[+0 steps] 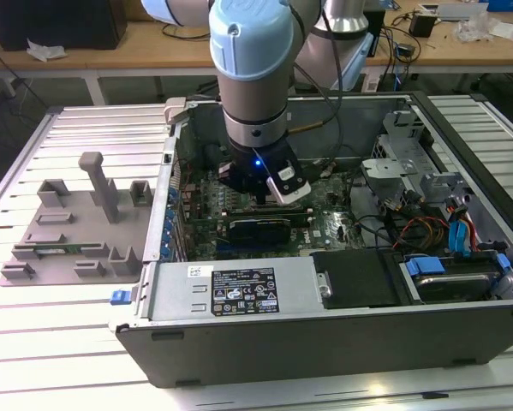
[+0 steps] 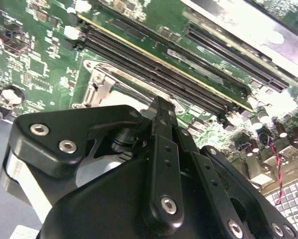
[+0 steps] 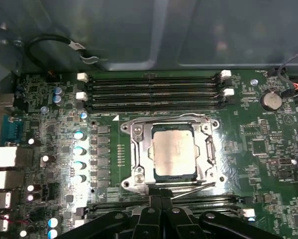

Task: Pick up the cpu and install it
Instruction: 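Install the second cpu locking lever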

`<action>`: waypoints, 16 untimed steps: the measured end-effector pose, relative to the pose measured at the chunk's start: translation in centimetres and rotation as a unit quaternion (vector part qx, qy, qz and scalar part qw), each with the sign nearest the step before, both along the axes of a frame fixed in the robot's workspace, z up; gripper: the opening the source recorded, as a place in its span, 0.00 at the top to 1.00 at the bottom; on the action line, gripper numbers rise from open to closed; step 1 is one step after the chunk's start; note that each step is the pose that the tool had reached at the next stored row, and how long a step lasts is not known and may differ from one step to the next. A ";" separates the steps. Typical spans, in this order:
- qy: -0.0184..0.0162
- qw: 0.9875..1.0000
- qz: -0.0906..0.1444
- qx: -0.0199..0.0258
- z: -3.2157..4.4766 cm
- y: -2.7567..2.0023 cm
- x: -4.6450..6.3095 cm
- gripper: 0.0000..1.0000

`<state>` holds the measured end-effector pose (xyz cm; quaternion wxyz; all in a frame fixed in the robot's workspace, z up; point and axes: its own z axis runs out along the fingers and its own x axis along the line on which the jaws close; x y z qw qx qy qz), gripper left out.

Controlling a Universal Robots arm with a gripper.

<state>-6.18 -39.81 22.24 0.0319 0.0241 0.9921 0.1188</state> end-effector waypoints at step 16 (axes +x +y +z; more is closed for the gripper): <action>-0.002 1.000 0.000 0.000 -0.69 -0.82 -1.7 0.89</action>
